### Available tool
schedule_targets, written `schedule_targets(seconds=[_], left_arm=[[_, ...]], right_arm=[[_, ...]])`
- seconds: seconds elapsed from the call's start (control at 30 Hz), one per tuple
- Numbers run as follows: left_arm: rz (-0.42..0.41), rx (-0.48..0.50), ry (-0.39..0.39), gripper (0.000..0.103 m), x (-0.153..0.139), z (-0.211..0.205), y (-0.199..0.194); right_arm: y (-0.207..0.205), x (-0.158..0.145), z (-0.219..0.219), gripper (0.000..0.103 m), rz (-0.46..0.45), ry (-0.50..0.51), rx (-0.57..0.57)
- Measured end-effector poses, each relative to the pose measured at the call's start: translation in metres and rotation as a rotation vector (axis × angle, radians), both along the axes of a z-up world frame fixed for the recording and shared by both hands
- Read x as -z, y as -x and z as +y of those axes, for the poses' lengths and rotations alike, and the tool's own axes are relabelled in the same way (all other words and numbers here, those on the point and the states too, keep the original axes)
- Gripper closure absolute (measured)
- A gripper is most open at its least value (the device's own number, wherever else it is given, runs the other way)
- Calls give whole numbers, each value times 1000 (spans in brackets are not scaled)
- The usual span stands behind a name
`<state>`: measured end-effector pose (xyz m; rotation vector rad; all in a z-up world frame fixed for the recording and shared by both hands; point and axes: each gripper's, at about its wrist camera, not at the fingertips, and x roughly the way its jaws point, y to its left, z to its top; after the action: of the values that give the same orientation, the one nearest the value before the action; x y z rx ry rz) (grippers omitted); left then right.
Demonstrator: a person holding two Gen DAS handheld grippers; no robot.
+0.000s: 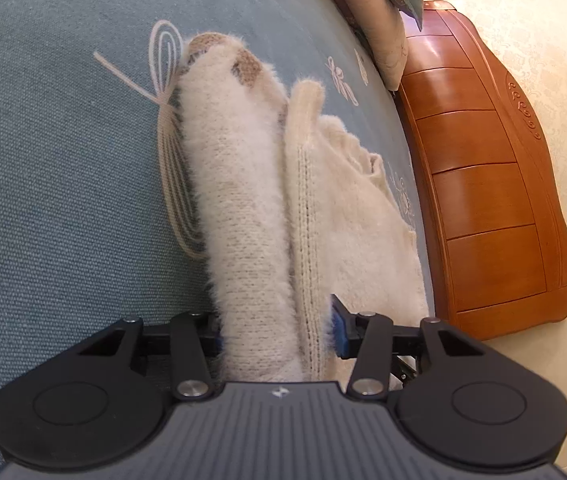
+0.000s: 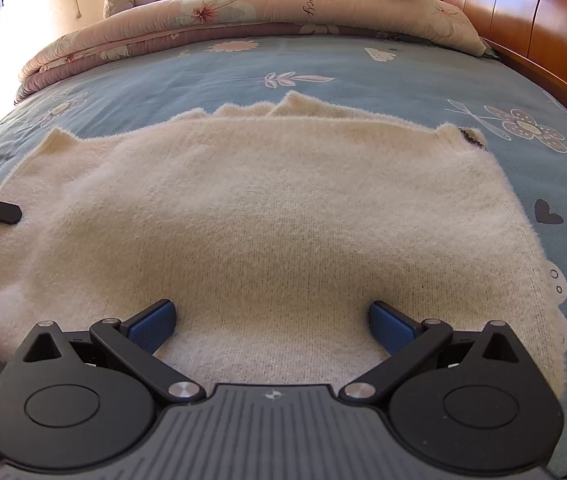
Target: Fold clothes
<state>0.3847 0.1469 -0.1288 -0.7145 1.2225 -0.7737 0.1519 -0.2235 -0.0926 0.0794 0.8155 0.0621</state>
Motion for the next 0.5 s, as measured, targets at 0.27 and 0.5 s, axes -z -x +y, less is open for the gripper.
schedule_targets(seconds=[0.27, 0.5], left_arm=[[-1, 7, 3, 56, 1, 0, 3], [-85, -18, -91, 66, -24, -10, 20]], right_arm=[[-1, 0, 1, 0, 4, 12, -2], [-3, -1, 1, 0, 18, 15, -7]])
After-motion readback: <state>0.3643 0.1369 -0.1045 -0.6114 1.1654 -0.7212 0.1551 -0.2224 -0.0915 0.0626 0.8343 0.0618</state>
